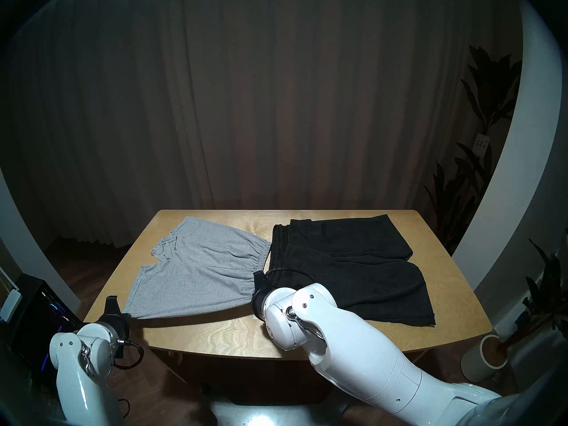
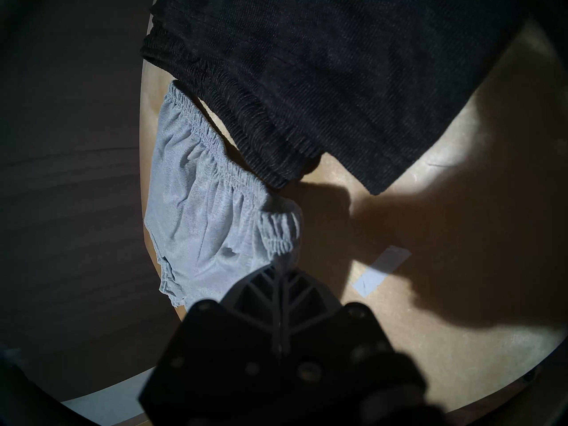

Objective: Fold pants twice and stack them

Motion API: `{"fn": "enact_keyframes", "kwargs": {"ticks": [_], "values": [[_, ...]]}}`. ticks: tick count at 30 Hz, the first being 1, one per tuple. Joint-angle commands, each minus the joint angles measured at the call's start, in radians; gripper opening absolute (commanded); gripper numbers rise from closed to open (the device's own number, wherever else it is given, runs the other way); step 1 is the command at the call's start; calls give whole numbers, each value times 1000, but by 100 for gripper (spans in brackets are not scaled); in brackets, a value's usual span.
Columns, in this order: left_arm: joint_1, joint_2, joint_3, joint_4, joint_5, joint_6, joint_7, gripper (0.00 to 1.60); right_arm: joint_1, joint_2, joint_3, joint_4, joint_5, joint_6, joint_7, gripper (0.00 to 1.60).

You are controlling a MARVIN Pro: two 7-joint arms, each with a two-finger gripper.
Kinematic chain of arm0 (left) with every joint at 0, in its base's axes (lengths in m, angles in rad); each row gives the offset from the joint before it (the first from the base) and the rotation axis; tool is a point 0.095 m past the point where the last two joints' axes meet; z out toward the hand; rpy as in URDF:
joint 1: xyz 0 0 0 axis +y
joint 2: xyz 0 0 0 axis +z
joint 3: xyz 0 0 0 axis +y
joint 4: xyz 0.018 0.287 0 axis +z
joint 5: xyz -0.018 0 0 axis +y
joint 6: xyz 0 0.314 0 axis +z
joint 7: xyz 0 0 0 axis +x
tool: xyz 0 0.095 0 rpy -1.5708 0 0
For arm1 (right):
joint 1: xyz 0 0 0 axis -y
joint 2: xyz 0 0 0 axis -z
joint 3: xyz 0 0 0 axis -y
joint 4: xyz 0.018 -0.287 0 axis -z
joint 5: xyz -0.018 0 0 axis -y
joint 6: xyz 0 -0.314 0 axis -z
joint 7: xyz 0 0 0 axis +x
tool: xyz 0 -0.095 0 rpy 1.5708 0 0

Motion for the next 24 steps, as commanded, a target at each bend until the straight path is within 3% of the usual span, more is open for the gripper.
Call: {"fn": "enact_keyframes", "kwargs": {"ticks": [1,24], "values": [[-87,67,-13,33,-11,19,-51,0,35,-48,20,20,-9,-23,35,0],[-325,301,36,229,-61,105,-128,0,135,-161,22,151,-45,-62,102,0]]}}
